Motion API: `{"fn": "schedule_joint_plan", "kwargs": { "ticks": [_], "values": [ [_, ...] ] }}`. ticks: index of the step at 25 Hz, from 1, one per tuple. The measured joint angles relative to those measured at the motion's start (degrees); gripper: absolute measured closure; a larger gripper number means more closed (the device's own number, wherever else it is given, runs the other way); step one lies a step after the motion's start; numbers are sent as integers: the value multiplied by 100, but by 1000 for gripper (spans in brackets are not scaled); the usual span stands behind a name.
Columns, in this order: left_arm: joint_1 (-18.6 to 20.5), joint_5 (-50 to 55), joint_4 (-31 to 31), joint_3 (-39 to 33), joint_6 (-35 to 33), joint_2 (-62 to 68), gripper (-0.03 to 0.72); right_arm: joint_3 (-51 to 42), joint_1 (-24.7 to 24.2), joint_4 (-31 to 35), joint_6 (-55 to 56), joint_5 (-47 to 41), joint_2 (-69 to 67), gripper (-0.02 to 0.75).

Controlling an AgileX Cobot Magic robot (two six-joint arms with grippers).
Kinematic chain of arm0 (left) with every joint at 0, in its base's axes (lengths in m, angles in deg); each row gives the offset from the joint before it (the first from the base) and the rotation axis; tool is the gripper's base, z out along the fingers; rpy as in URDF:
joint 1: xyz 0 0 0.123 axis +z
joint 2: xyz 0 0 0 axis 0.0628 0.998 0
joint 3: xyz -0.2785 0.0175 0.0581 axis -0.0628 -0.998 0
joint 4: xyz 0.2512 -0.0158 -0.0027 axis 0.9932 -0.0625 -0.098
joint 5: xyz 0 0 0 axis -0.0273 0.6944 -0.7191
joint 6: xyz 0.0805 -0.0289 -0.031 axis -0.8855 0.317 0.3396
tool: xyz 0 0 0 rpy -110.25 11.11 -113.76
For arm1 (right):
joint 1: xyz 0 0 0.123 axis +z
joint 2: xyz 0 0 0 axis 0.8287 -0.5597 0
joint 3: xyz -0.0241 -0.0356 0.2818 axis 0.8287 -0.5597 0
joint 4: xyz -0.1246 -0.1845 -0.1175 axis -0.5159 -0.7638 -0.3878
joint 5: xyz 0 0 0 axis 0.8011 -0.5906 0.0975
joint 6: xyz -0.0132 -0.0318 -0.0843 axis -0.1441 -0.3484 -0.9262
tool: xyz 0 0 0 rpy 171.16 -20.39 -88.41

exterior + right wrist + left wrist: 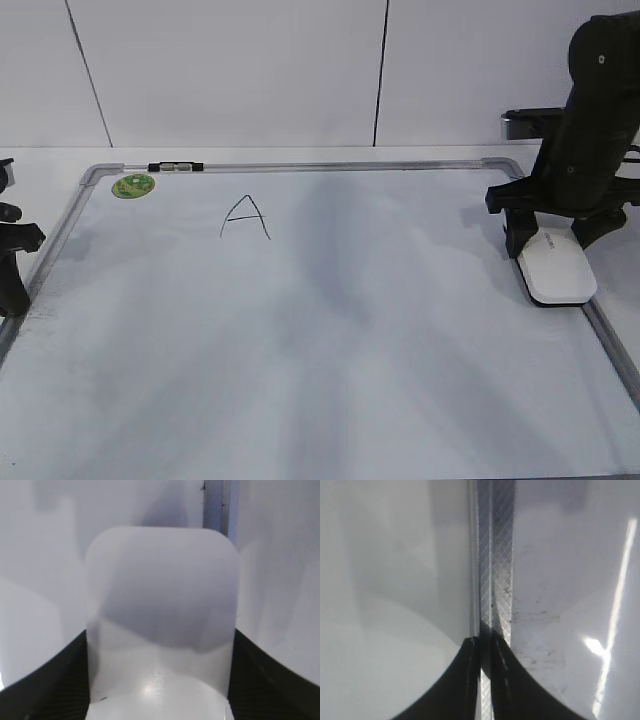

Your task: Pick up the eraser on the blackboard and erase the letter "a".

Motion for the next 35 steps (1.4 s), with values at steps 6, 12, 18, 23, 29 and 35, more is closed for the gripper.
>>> {"fn": "schedule_joint_plan", "kwargs": {
  "ticks": [6,12,18,23,29,35],
  "values": [
    [0,0,0,0,0,0,652,0,0,-12,0,11,-41,201],
    [0,0,0,0,0,0,652,0,0,-35,-14,-1,-193,201],
    [0,0,0,0,0,0,652,0,0,-59,-14,-34,-193,201],
    [0,0,0,0,0,0,649,0,0,-59,-14,-23,-193,201],
    [0,0,0,0,0,0,648,0,0,-12,-18,-12,-193,200],
    [0,0,0,0,0,0,648,25,0,51,-18,-27,-193,99]
  ]
}}
